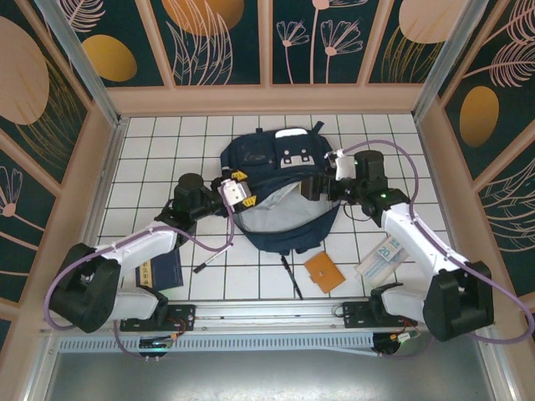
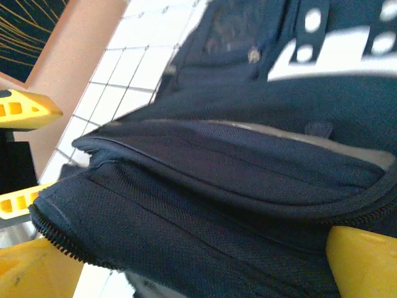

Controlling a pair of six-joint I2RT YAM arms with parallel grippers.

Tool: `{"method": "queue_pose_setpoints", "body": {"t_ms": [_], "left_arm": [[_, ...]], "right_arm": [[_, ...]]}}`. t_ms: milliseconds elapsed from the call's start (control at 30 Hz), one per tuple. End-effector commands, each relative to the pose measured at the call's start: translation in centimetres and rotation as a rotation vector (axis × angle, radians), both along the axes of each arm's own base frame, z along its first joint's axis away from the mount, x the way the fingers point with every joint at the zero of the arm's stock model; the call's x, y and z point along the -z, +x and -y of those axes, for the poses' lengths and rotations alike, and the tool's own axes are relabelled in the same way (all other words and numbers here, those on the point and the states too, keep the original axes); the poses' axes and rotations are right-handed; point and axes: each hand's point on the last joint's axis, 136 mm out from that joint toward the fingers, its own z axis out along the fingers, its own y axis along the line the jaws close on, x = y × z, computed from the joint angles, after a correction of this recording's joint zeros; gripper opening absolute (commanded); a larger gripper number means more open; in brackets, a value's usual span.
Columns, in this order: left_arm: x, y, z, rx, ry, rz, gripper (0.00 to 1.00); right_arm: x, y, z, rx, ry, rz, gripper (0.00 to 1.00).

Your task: Pack the student bag

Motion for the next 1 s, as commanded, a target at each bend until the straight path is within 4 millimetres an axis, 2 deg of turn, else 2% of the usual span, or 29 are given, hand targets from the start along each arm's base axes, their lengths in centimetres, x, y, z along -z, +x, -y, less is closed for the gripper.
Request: {"method": "queue_pose_setpoints", "body": {"t_ms": [0,33,100,167,200,333,433,533,667,767,833,900,967], "left_arm": [[-0.2,0.9,0.7,0.017,0.038,0.041,0.6],[-0.2,1.2,0.8,0.005,0.033,0.028,0.6],[0.0,1.8,0.8,-0.02,0.019,-0.002,0.59],[0.6,1.8,0.9,-0.014,0.033,-0.014,0.59],[1.1,1.5,1.1,0.003,0.054,-0.015,0.59],[2.3,1.3,1.8,0.047,0.099,-0.023,0.59],[3.5,1.2,2.4,0.09,0.134,-0.023,0.59],[4.4,3.5,2.1,-0.006,0.15,-0.054,0.57],[4.6,5.7,2.2,-0.099,0.098,-0.108,0.57],[4.4,6.5,2.6,-0.13,0.037,-0.155,0.57],[4.8,8.0,2.5,-0.203,0.014,-0.206,0.57],[6.1,9.8,1.9,-0.308,0.021,-0.271,0.57],[7.4,11.3,1.0,-0.416,0.04,-0.321,0.57]], "right_arm": [[3.5,-2.6,0.5,0.068,0.008,-0.339,0.99],[4.0,-2.2,1.4,0.12,-0.048,-0.337,0.99],[4.6,-1.0,4.7,0.286,-0.202,-0.313,0.99],[4.1,-0.1,6.5,0.384,-0.259,-0.288,0.99],[3.6,0.1,6.6,0.396,-0.252,-0.274,0.99],[2.2,0.4,5.2,0.344,-0.144,-0.234,0.99],[2.3,0.5,4.0,0.266,-0.112,-0.258,0.96],[2.7,0.0,3.7,0.198,-0.166,-0.29,0.86],[3.6,0.7,6.4,0.317,-0.281,-0.281,0.85],[4.9,1.7,7.3,0.365,-0.269,-0.282,0.74],[6.6,2.0,6.8,0.335,-0.252,-0.298,0.67],[7.9,2.3,5.8,0.302,-0.215,-0.323,0.57],[8.8,3.0,4.6,0.27,-0.163,-0.324,0.55]]}}
